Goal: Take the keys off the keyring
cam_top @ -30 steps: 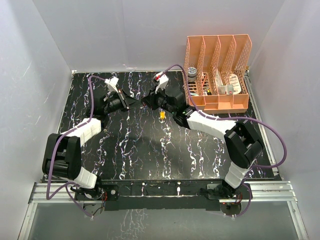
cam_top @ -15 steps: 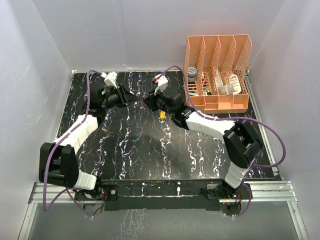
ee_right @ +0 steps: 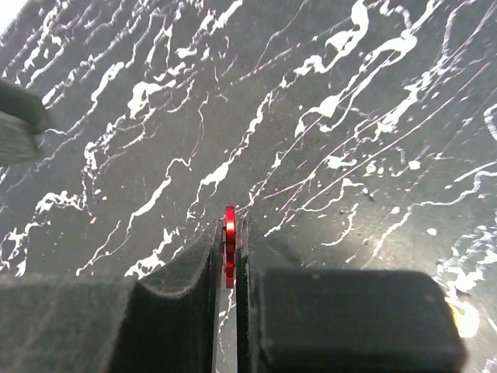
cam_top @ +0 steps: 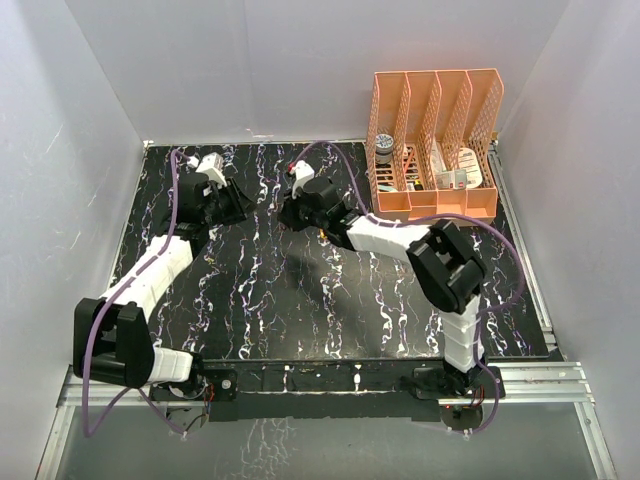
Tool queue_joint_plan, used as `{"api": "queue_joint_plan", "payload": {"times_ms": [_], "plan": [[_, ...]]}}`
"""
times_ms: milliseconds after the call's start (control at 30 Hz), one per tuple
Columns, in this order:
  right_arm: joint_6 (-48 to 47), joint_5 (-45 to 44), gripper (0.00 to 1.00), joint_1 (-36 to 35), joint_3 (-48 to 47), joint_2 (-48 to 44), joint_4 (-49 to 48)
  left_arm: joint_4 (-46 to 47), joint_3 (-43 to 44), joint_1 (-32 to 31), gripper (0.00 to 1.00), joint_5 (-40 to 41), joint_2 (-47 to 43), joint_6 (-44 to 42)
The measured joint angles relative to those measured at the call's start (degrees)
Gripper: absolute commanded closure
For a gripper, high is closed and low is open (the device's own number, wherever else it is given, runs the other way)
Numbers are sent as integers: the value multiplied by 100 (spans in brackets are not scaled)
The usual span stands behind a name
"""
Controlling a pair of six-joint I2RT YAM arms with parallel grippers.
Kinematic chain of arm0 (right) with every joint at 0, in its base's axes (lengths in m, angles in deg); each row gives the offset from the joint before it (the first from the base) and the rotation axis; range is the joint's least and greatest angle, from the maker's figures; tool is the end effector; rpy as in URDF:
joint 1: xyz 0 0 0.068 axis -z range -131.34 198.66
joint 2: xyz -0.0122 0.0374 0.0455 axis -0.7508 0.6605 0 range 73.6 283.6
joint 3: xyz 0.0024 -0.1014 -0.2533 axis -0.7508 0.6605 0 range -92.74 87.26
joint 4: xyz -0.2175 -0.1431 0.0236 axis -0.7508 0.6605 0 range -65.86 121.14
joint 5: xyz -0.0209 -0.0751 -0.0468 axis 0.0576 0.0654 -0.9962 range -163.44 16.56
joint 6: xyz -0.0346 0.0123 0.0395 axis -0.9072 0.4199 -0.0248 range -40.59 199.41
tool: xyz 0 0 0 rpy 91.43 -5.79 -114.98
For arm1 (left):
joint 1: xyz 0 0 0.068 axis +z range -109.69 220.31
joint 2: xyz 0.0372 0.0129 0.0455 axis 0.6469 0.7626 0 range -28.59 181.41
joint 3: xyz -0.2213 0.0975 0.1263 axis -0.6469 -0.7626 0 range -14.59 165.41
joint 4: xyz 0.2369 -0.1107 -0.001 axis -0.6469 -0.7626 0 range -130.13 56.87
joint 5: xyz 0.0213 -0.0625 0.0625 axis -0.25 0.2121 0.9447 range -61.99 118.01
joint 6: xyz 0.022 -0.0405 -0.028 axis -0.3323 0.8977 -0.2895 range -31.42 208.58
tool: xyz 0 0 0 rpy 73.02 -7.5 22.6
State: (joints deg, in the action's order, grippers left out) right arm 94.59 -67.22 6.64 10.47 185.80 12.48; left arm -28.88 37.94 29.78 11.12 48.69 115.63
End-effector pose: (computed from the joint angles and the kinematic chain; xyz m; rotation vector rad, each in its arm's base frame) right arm 0.3349 0.3070 0.2209 -0.5494 1.9877 0.7419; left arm 0.3036 -0.0668 0.2851 -0.0822 1.9785 -0.7169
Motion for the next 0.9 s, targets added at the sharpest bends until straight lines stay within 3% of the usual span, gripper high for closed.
{"api": "queue_joint_plan", "payload": {"times_ms": [233,533,633,733,900], "plan": [[227,601,100,2,-691,925,542,-221,-168,2,67,883,-212,-107],[702,1519,100,17,-1202,1657,743,-199,-286,2,63,1209,-382,-90],[754,1587,96,17,-1416,1840,837,-197,-289,0,62,1266,-369,-59],[767,1602,77,17,-1576,1947,859,-181,-308,2,61,1325,-365,-20],[708,1458,58,17,-1639,1987,988,-155,-380,2,61,1392,-365,20]]}}
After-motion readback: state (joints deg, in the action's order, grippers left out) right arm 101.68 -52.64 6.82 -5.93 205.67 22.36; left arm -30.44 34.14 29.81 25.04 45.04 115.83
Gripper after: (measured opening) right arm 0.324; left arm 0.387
